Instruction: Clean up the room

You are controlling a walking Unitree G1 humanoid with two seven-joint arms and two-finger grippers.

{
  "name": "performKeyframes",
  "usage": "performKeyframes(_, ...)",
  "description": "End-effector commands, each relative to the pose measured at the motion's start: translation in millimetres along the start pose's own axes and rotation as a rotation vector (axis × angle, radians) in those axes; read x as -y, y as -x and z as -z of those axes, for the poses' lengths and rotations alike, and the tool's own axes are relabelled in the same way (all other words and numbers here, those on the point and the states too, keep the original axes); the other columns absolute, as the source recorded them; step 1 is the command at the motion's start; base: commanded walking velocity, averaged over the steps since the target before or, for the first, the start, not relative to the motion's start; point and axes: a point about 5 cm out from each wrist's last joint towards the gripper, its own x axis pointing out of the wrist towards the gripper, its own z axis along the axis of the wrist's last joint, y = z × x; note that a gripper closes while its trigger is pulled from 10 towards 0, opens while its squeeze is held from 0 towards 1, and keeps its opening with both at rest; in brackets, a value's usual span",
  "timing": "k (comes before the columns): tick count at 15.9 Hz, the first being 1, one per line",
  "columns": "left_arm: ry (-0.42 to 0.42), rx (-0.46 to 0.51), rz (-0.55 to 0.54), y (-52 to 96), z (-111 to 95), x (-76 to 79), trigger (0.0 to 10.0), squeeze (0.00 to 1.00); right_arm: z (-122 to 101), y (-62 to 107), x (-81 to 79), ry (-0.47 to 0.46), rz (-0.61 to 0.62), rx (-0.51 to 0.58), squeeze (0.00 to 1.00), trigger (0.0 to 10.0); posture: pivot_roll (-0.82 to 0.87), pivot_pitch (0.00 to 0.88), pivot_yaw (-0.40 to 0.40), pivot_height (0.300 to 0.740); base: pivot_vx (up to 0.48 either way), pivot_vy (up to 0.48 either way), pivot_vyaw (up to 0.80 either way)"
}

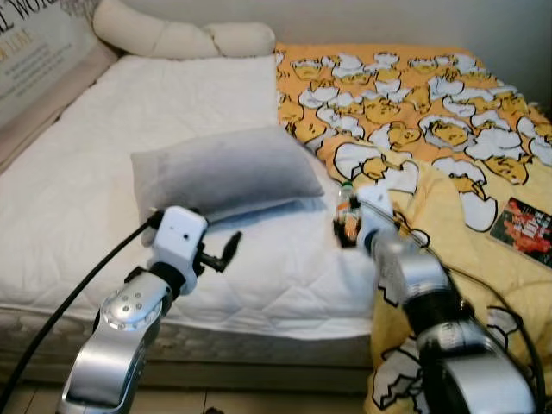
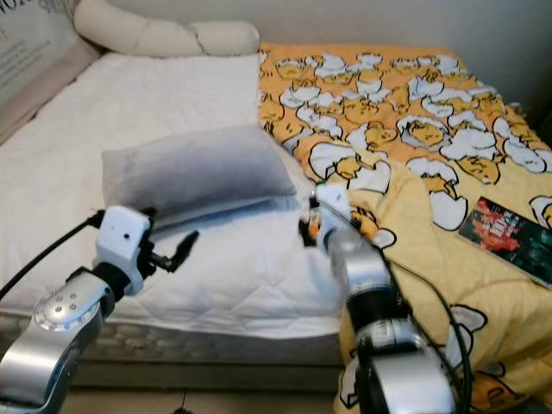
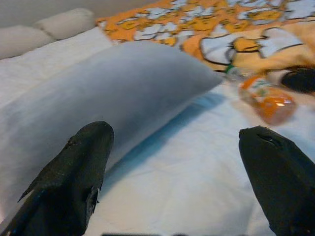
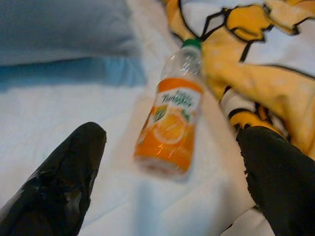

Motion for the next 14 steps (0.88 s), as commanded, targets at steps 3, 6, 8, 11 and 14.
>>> performKeyframes(3, -0.063, -0.017, 0.088, 5.4, -8.9, -0.4, 10.0, 0.0, -22.8, -9.6, 10.7, -0.053, 0.023, 0.01, 1.0, 10.0, 0.03, 0.123, 0.019, 0.74, 0.0, 0.0, 0.0)
performKeyframes(6, -0.081, -0.013, 0.127, 11.0, -18.6, 0.3, 10.0, 0.0, -27.4, -11.2, 18.6, -0.047, 0.031, 0.001, 1.0, 10.0, 0.08, 0.211, 0.017, 0.74, 0.0, 0.0, 0.0)
performKeyframes(8, -0.087, -0.008, 0.155, 17.2, -26.2, 3.6, 10.0, 0.0, -31.6, -11.7, 19.6, -0.111, 0.015, 0.018, 1.0, 10.0, 0.12, 0.29, 0.021, 0.74, 0.0, 0.0, 0.0)
performKeyframes(11, -0.102, 0.012, 0.182, 27.3, -36.7, 6.8, 10.0, 0.0, -42.4, -12.1, 7.0, -0.147, -0.064, 0.084, 1.0, 10.0, 0.17, 0.329, 0.018, 0.74, 0.0, 0.0, 0.0)
performKeyframes(14, -0.11, 0.028, 0.171, 33.1, -44.3, 3.7, 10.0, 0.0, -46.8, -12.1, 2.6, -0.145, -0.076, 0.108, 1.0, 10.0, 0.2, 0.344, 0.017, 0.74, 0.0, 0.0, 0.0)
